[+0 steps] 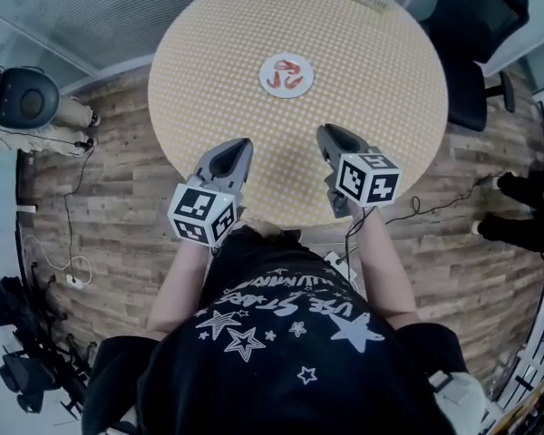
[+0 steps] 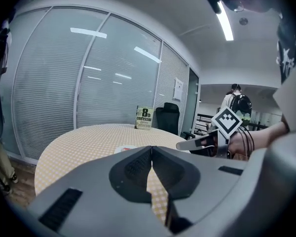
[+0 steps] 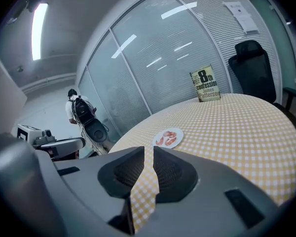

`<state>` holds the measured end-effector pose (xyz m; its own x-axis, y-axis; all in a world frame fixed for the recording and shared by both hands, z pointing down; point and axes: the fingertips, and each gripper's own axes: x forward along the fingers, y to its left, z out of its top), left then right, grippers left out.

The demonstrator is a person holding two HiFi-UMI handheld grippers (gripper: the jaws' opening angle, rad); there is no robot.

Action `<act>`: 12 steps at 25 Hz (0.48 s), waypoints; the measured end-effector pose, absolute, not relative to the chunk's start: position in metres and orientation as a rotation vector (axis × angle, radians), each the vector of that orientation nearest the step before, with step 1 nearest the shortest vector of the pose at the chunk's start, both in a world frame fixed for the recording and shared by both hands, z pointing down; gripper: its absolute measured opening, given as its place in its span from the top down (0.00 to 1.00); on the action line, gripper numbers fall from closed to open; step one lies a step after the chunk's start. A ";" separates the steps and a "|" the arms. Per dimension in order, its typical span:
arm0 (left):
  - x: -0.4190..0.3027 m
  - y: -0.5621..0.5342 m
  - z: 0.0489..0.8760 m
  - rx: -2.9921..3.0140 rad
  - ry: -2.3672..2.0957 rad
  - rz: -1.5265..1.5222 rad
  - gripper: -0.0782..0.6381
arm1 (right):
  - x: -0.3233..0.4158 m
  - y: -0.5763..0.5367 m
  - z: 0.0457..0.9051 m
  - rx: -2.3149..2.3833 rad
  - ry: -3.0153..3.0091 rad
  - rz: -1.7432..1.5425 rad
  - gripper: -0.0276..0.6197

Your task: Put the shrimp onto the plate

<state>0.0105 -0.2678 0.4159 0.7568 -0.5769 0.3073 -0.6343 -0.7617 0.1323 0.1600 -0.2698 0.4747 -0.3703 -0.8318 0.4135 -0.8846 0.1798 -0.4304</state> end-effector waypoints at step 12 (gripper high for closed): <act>-0.005 -0.236 0.397 2.793 -0.907 0.317 0.88 | 0.130 -0.230 0.460 1.716 -2.384 0.916 0.86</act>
